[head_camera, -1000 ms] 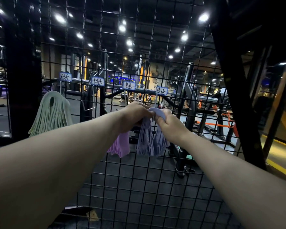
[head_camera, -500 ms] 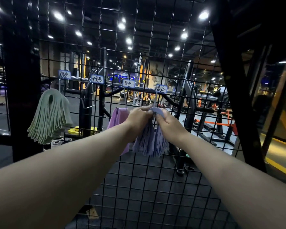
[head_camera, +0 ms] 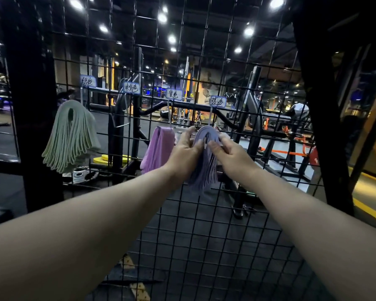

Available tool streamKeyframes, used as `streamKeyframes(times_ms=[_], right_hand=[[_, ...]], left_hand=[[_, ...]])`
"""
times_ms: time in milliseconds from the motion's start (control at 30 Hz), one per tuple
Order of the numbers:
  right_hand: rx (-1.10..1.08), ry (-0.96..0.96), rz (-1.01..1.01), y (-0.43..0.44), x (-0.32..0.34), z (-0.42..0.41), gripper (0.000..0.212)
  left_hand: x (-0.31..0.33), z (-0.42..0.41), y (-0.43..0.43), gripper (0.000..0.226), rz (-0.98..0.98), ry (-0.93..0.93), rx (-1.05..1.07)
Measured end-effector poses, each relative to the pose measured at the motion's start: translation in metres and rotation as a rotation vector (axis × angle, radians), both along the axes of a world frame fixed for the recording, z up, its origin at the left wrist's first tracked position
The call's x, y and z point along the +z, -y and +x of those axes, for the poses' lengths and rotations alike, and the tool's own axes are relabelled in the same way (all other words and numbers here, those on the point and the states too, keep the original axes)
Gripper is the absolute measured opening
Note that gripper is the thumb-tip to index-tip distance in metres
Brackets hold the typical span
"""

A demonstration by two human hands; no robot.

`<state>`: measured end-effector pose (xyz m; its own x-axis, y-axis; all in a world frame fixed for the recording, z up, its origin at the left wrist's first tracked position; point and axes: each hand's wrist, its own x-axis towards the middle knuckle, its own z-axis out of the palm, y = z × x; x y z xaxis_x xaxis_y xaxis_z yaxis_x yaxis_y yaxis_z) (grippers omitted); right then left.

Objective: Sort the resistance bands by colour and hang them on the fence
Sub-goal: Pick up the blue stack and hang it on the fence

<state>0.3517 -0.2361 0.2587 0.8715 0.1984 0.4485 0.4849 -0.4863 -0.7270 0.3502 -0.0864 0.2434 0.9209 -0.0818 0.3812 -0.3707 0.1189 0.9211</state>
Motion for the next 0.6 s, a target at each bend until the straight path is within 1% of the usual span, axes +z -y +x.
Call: streamKeyframes(times_ms=[67, 100, 167, 200, 267, 333, 433, 500, 600], right_hand=[[0.053, -0.074, 0.088, 0.002, -0.003, -0.002, 0.072], [0.086, -0.116, 0.133, 0.003, -0.005, -0.003, 0.069], [0.125, -0.179, 0.191, 0.01, -0.011, -0.002, 0.056], [0.131, -0.194, 0.203, 0.014, -0.014, -0.001, 0.054], [0.12, -0.207, 0.219, 0.019, -0.018, 0.001, 0.06], [0.088, -0.178, 0.235, 0.021, -0.017, 0.001, 0.056], [0.061, -0.136, 0.166, 0.018, -0.015, 0.0, 0.044], [0.076, -0.139, 0.08, 0.016, -0.018, 0.0, 0.045], [0.042, -0.121, 0.048, 0.015, -0.021, 0.0, 0.044]], left_hand=[[-0.004, -0.007, 0.002, 0.028, -0.016, 0.028, -0.056], [-0.008, -0.007, 0.002, 0.025, -0.021, 0.026, -0.081], [-0.012, -0.009, 0.002, 0.03, 0.003, 0.03, -0.087], [-0.014, -0.01, 0.002, 0.034, 0.023, 0.038, -0.076], [-0.018, -0.008, 0.0, 0.047, 0.108, 0.053, -0.033], [-0.019, -0.006, -0.002, 0.057, 0.161, 0.054, 0.003], [-0.021, -0.002, -0.004, 0.058, 0.147, 0.027, 0.016], [-0.022, -0.001, -0.004, 0.058, 0.144, 0.019, 0.011], [-0.024, 0.0, -0.004, 0.053, 0.151, 0.044, 0.02]])
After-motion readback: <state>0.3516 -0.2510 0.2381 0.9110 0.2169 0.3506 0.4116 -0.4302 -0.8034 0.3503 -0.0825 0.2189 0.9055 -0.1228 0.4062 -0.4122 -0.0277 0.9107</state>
